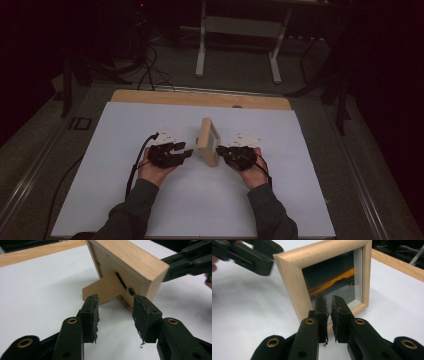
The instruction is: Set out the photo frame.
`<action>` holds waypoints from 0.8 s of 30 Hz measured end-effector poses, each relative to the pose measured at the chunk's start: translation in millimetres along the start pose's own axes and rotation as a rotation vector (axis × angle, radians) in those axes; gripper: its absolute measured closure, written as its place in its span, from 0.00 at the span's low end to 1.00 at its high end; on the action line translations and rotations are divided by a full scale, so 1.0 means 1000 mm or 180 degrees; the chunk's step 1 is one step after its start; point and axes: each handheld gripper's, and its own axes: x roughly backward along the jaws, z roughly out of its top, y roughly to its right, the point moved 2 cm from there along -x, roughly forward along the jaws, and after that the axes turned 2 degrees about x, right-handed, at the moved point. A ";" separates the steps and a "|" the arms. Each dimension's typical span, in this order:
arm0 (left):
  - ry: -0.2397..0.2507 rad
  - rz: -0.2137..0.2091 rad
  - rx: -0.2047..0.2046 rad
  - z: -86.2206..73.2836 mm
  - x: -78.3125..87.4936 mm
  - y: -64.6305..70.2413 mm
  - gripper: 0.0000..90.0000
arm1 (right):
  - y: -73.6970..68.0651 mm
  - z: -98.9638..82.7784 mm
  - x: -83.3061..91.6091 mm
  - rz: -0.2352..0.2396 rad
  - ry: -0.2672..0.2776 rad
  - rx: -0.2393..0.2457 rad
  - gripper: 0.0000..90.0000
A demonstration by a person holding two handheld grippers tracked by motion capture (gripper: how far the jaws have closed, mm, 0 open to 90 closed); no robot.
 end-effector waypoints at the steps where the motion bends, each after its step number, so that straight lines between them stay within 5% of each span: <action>1: -0.0013 -0.0005 -0.0006 0.000 0.001 0.001 0.60 | 0.000 0.000 0.000 -0.0003 -0.0009 0.0015 0.91; 13: -0.0041 -0.0119 -0.0016 -0.001 0.001 0.015 0.45 | 0.008 -0.005 0.000 -0.0110 -0.0157 -0.0034 0.85; 24: 0.0010 -0.0038 -0.0061 0.010 -0.006 0.027 0.31 | 0.010 -0.007 -0.002 -0.0116 -0.0175 -0.0087 0.76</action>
